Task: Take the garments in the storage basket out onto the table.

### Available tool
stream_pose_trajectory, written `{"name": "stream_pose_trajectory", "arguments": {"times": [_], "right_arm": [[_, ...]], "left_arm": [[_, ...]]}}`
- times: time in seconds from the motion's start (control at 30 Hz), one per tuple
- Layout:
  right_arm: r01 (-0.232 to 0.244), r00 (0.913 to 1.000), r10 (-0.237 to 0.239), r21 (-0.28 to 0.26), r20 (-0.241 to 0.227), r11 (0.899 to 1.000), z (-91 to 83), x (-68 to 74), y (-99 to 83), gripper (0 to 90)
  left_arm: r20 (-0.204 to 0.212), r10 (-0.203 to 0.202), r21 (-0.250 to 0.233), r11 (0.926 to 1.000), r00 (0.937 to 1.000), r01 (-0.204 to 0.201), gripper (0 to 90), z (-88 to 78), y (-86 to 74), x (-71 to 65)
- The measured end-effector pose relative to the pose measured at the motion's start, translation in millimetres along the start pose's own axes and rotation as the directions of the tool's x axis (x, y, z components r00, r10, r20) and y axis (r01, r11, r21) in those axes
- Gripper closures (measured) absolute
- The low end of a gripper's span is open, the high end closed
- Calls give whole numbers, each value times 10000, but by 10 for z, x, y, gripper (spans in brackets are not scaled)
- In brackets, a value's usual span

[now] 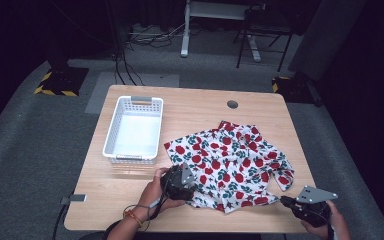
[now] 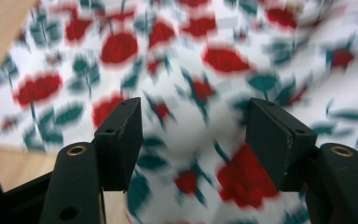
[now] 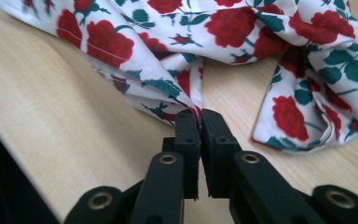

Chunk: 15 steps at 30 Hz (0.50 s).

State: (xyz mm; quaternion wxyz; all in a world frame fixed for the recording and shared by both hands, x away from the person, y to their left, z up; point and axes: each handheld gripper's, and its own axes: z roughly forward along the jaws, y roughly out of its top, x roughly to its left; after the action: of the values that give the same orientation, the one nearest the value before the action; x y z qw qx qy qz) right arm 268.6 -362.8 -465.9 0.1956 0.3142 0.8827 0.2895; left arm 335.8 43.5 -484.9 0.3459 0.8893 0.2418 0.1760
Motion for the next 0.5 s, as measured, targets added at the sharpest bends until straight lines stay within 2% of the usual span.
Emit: {"name": "stream_pose_trajectory", "arguments": {"times": [0.07,0.17,0.23,0.3,0.33,0.37,0.43,0.5], "right_arm": [[104,9993,-98,166,-351,9998,-81,0,9,803],[359,9979,-340,329,-546,9988,-150,19,69,708],[71,9985,-74,-65,-548,10000,-147,-16,116,659],[-246,9996,244,-250,-111,9994,-84,-52,161,586],[-396,9991,399,-231,121,9989,-30,-70,183,596],[-460,9988,464,-245,171,9986,29,-80,200,589],[-591,9982,594,-450,66,9972,157,-76,231,569],[-539,9985,541,-475,42,9974,272,-68,239,559]], "left_arm": [[227,144,-316,9994,9996,-137,364,11,142,-9],[559,812,-487,9957,9951,-785,364,183,447,-46],[689,1233,-455,9917,9900,-1204,363,363,643,-64],[730,1469,-292,9890,9865,-1451,364,551,806,-65],[704,1586,-245,9873,9848,-1573,365,661,888,-66],[773,1544,-160,9880,9850,-1536,369,766,963,-66],[570,1813,21,9833,9818,-1817,375,961,1085,-64],[667,1479,58,9889,9867,-1486,378,1133,1162,-29]]}}
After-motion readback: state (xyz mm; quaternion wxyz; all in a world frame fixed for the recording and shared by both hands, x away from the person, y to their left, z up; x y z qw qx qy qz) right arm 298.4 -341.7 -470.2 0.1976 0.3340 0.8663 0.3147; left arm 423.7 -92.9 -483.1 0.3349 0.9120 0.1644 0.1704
